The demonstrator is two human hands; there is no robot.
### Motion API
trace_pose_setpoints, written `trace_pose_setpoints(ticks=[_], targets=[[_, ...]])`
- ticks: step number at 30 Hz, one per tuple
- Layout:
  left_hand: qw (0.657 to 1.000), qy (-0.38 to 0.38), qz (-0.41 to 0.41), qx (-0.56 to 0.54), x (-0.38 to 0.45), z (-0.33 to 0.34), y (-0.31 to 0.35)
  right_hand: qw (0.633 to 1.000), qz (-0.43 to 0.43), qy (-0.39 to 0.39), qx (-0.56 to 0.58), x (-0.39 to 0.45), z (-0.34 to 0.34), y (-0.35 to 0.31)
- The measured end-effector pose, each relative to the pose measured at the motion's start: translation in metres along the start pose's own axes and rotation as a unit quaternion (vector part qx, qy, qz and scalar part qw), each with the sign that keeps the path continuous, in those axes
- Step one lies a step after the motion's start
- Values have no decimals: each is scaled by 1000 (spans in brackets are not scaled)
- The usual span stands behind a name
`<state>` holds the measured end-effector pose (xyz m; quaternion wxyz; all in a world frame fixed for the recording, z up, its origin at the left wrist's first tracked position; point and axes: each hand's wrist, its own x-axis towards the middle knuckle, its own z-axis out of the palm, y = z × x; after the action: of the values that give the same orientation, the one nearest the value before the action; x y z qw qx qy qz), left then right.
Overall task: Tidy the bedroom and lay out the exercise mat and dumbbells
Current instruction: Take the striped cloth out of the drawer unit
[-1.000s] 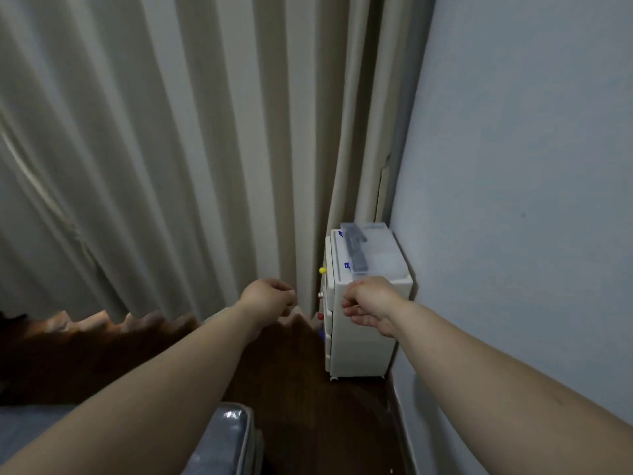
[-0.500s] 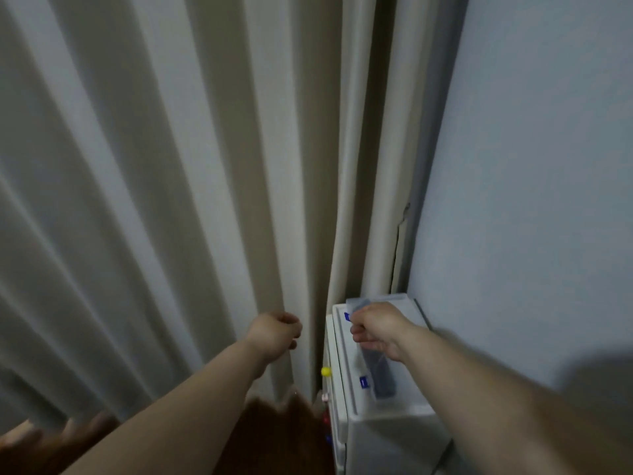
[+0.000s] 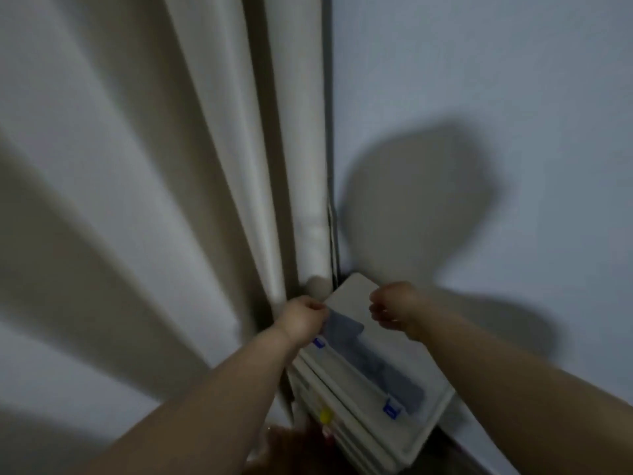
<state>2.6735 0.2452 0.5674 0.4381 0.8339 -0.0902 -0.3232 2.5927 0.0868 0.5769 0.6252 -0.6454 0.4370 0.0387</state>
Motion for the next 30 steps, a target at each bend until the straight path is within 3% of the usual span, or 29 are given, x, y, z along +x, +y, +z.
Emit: trace_pose_setpoints(ticks=[10,14,19,22,27,30], targets=[[973,-177,30,145,18,1,-51,973,105,166,121,-62,25,104],[968,-185,40,166,-2,-5,-92,958,121,191,174,-79,55,145],[930,-185,65,310,-15,-15,-141,944,195,156,217,-107,110,186],[923,-195,71,323,-6,-10,-149,938,187,182,229,-103,122,204],[876,-232,141,400,23,5,-172,911,160,240,293,-75,152,220],[849,-235,195,432,49,9,-186,911,144,299,243,-42,175,227]])
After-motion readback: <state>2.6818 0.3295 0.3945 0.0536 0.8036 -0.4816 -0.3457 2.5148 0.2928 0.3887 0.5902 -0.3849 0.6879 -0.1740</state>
